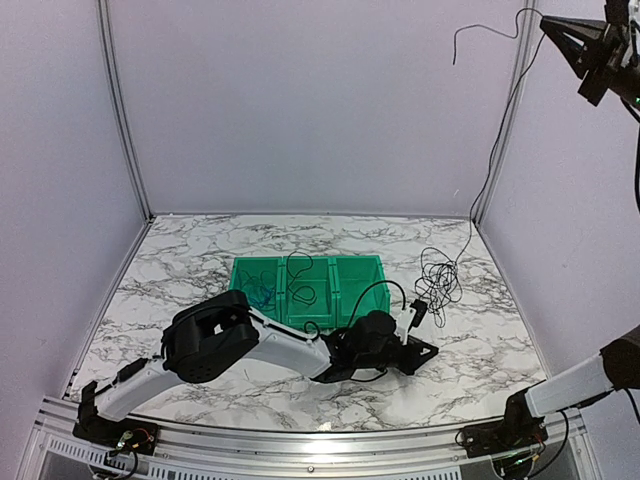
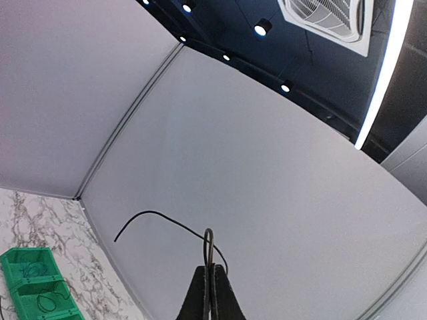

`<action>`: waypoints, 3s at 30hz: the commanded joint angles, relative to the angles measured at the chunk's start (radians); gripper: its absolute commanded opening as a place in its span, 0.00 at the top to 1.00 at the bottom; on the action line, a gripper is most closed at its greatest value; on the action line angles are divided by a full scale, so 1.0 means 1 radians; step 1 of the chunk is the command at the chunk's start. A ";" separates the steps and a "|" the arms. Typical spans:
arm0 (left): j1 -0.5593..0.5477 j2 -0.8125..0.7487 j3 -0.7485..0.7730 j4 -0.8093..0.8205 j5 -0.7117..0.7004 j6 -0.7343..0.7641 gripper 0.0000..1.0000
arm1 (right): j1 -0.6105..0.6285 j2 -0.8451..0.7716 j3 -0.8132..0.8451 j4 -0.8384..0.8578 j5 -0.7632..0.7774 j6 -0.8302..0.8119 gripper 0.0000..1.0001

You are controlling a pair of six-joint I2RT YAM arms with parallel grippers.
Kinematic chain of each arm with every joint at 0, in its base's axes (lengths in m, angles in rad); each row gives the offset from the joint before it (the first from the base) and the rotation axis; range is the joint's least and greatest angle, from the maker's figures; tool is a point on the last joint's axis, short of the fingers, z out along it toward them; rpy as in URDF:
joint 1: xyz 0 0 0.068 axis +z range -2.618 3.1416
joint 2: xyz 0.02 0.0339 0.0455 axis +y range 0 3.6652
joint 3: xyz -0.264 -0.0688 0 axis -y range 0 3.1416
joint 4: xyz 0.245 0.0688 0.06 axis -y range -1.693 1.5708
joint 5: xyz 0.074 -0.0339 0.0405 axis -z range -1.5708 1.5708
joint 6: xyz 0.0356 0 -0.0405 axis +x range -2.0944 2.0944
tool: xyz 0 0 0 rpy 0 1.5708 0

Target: Untangle the cables

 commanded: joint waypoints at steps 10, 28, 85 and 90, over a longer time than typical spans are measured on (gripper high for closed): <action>-0.087 -0.395 -0.401 -0.056 -0.146 0.267 0.52 | -0.011 -0.111 -0.403 0.017 0.062 -0.079 1.00; -0.088 -0.680 -0.466 -0.057 -0.683 0.458 0.14 | -0.009 -0.183 -0.845 -0.038 -0.349 -0.035 1.00; -0.010 -0.997 -0.663 -0.102 -0.496 0.303 1.00 | 0.135 0.076 -1.706 0.221 0.173 -0.401 0.39; -0.012 -1.084 -0.702 -0.136 -0.538 0.326 1.00 | 0.135 0.170 -1.718 0.259 0.209 -0.403 0.69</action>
